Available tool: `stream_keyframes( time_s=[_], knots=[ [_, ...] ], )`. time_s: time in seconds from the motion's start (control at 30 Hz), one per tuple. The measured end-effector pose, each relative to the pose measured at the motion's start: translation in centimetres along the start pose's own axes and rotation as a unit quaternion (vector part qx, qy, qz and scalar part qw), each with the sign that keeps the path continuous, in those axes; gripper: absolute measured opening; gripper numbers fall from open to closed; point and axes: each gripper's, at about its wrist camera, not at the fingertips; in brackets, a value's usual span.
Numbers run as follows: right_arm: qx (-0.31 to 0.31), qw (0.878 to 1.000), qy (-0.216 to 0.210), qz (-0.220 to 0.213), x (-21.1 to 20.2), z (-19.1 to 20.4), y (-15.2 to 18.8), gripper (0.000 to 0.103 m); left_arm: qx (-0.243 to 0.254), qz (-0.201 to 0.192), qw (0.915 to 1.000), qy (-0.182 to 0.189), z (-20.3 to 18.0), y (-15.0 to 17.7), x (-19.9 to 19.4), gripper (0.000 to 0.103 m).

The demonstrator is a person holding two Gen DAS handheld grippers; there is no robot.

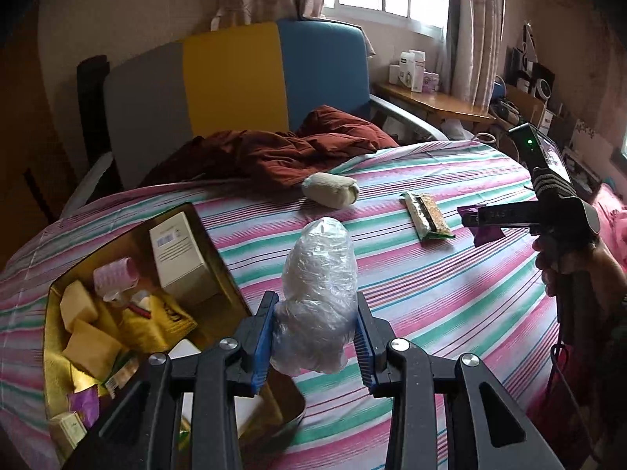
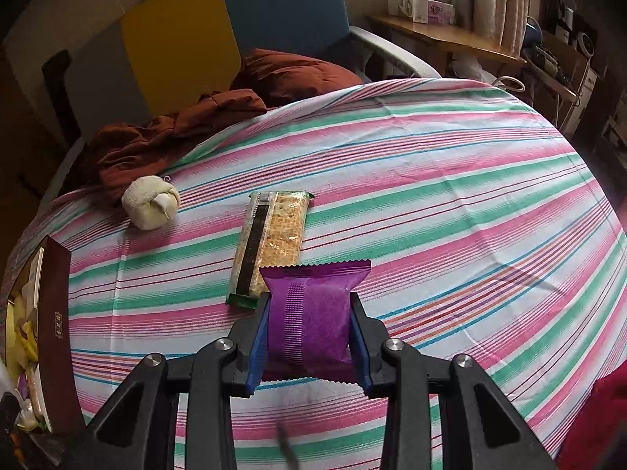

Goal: Organize objects
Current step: 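Carry plastic bundle and purple snack into the gold tray and open both tools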

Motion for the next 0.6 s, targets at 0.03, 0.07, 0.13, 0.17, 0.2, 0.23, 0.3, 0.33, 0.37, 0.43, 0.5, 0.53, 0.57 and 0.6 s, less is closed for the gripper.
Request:
stream_keyframes(
  time_s=[0.03, 0.07, 0.13, 0.17, 0.2, 0.23, 0.3, 0.33, 0.37, 0.43, 0.5, 0.53, 0.57, 0.6],
  knots=[
    [-0.001, 1.000, -0.001, -0.004, -0.1, 0.0, 0.0, 0.035, -0.002, -0.001, 1.0000, -0.002, 0.2, 0.2, -0.2, 0.037],
    [-0.002, 1.000, -0.001, -0.008, -0.3, 0.1, -0.1, 0.035, -0.004, -0.002, 1.0000, -0.003, 0.4, 0.3, -0.3, 0.037],
    [-0.004, 1.000, -0.004, -0.014, -0.6, 0.2, -0.1, 0.035, -0.009, -0.005, 0.9999, -0.006, 0.9, 0.6, -0.7, 0.037],
    [-0.005, 1.000, -0.004, -0.018, -0.7, 0.3, -0.1, 0.035, -0.012, -0.006, 0.9999, -0.008, 1.2, 0.8, -0.9, 0.037],
    [-0.006, 1.000, -0.003, -0.019, -0.8, 0.3, -0.1, 0.035, -0.014, -0.007, 0.9998, -0.012, 1.5, 1.0, -1.1, 0.037],
    [-0.008, 1.000, -0.003, -0.020, -0.8, 0.4, -0.1, 0.035, -0.016, -0.008, 0.9997, -0.015, 1.8, 1.2, -1.2, 0.037],
    [-0.009, 1.000, 0.002, -0.021, -0.8, 0.4, 0.0, 0.036, -0.020, -0.009, 0.9995, -0.020, 2.5, 1.6, -1.5, 0.037],
    [-0.010, 1.000, 0.004, -0.021, -0.8, 0.5, 0.0, 0.036, -0.024, -0.009, 0.9994, -0.022, 2.8, 1.8, -1.6, 0.037],
    [-0.010, 1.000, 0.006, -0.021, -0.8, 0.5, 0.0, 0.035, -0.028, -0.009, 0.9993, -0.025, 3.2, 2.0, -1.8, 0.037],
    [-0.013, 1.000, 0.009, -0.022, -0.8, 0.5, 0.0, 0.035, -0.035, -0.009, 0.9989, -0.029, 3.9, 2.4, -2.0, 0.037],
    [-0.015, 1.000, 0.011, -0.024, -0.9, 0.6, 0.1, 0.035, -0.042, -0.009, 0.9985, -0.033, 4.6, 2.8, -2.3, 0.037],
    [-0.016, 1.000, 0.012, -0.024, -0.9, 0.7, 0.2, 0.035, -0.045, -0.009, 0.9983, -0.035, 4.8, 3.0, -2.4, 0.037],
    [-0.018, 0.999, 0.012, -0.025, -0.9, 0.8, 0.2, 0.035, -0.049, -0.009, 0.9981, -0.037, 5.1, 3.2, -2.5, 0.037],
    [-0.019, 0.999, 0.013, -0.026, -0.9, 0.9, 0.2, 0.035, -0.051, -0.008, 0.9979, -0.039, 5.3, 3.4, -2.6, 0.037]
  ],
)
Point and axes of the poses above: each gripper's, at about its wrist camera, not at the fingertips, and x roughly the way its jaws point, z to its left, y to its underside, and after that the axes turned 5 degrees about x, right-handed
